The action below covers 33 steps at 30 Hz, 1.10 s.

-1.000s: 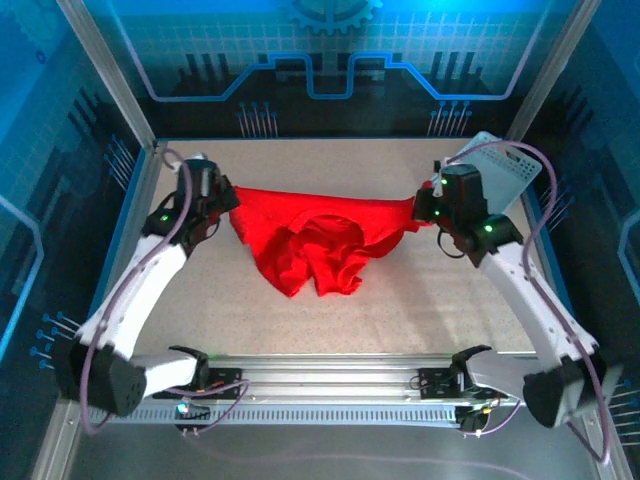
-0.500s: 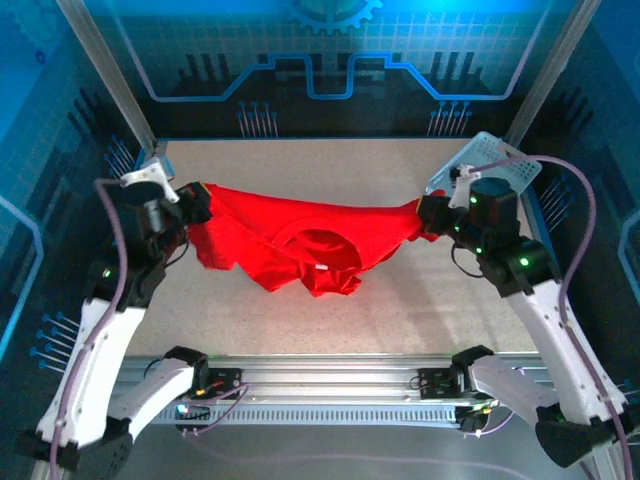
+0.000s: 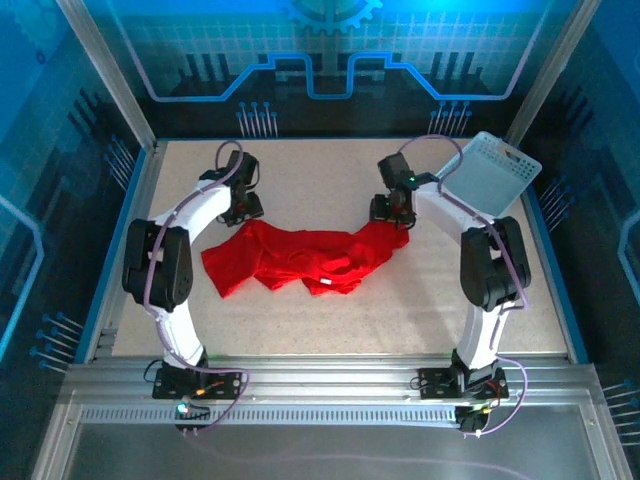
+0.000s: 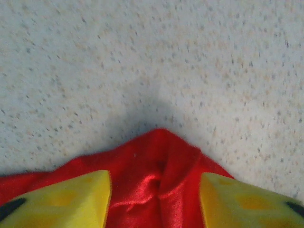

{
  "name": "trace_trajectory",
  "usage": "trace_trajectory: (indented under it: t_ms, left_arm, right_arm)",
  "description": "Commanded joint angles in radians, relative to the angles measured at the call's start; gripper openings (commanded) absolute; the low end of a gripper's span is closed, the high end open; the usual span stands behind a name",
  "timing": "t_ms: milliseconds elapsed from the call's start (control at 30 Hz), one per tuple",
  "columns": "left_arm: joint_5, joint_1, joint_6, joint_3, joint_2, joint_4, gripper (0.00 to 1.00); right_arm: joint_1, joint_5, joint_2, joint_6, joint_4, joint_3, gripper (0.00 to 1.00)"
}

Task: Fold the inside-out t-shirt

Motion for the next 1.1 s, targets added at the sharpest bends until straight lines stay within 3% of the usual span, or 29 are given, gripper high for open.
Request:
trace_trajectory:
  t_ms: [0,100,300,667,833,1067]
  left_arm:
    - [-0.066,0.014,0.004,-0.014,-0.091,-0.044,0.71]
    - [-0.041,0.013,-0.026,-0.170,-0.246,0.032,0.85]
    - [0.108,0.013,-0.037,-0.357,-0.381,0.148,0.82]
    - [0.239,-0.018,-0.033,-0.313,-0.193,0.256,0.66]
    - [0.225,-0.032,-0.049,-0.262,-0.116,0.248,0.54]
    - [0.227,-0.032,-0.046,-0.224,-0.020,0.264,0.47]
  right_arm:
    - [-0.013,0.080,-0.075,-0.037,-0.036,0.020,0.65]
    - [-0.032,0.057,-0.175,-0.047,0.008,-0.095,0.69]
    - [-0.071,-0.080,-0.341,-0.054,0.123,-0.312,0.71]
    - [-0.179,-0.195,-0.403,0.003,0.254,-0.489,0.71]
    - [-0.194,-0.223,-0.367,0.017,0.300,-0.506,0.68]
    - [-0.175,-0.317,-0.315,0.017,0.379,-0.508,0.71]
